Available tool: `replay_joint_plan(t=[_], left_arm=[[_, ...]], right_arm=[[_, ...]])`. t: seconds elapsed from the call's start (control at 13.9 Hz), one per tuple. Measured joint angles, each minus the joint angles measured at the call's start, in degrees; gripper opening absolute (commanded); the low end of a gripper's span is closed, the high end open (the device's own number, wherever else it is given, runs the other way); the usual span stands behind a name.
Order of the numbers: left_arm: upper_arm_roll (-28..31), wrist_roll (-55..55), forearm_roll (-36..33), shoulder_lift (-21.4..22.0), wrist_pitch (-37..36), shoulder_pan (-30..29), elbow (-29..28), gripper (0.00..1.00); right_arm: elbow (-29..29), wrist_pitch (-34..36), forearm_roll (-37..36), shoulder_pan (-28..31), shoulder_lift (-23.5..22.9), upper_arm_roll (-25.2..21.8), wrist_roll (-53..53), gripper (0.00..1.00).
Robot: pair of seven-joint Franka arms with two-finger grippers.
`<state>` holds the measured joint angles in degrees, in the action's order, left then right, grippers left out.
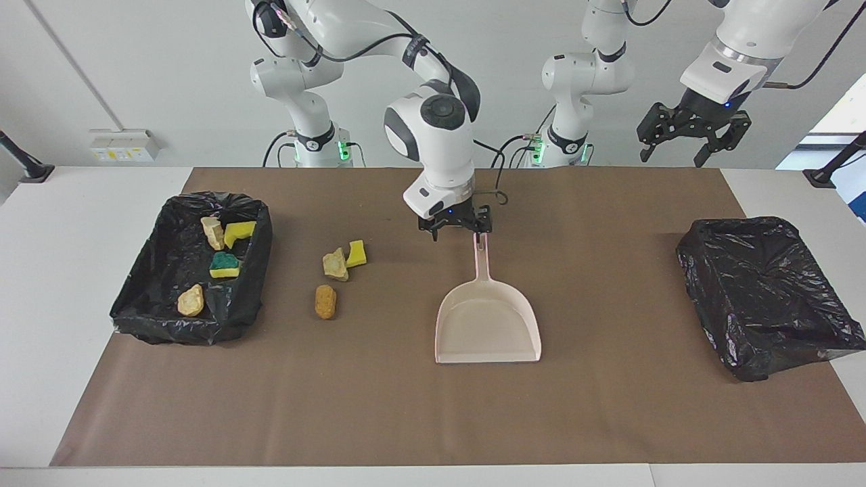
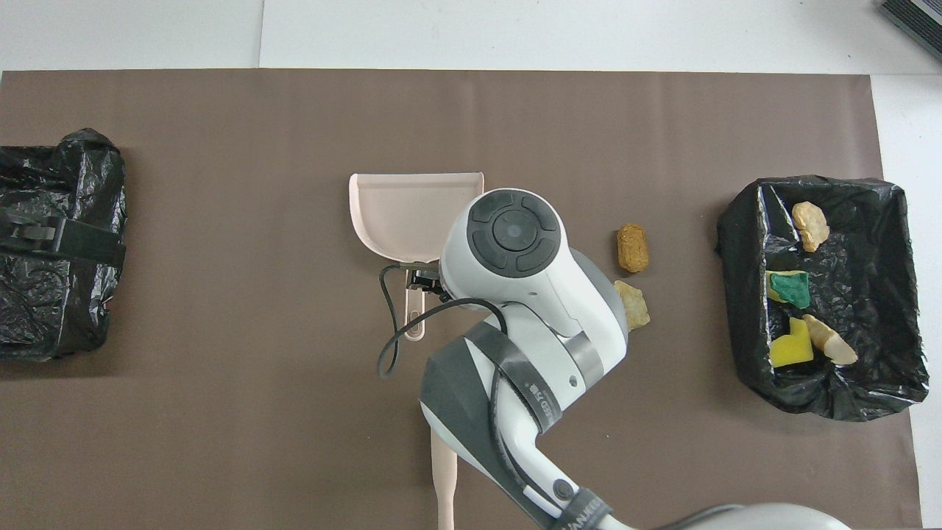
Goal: Sweep and dump trash in bin
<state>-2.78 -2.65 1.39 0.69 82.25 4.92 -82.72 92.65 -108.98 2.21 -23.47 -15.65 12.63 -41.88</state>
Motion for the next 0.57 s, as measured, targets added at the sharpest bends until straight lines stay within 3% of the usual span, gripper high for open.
replay_joint_plan(t=[0.22, 0.36, 0.57], left_arm=[[-0.79, 0.00, 0.02, -0.48, 2.25, 0.13, -0.32, 1.00], [-1.28, 0.63, 0.10, -1.40, 5.57, 1.42, -1.85, 1.00], [-1.63, 7.13, 0.15, -3.75, 14.82, 6.35, -7.25, 1.00]], right_arm=[[1.17, 12.52, 1.98, -1.52, 7.86, 0.53, 0.02, 1.00], [6.30, 13.54, 4.70, -4.86, 12.87, 0.70, -1.51, 1.00], [18.91, 9.11, 12.48, -9.65, 20.50, 1.05, -4.05, 1.00]])
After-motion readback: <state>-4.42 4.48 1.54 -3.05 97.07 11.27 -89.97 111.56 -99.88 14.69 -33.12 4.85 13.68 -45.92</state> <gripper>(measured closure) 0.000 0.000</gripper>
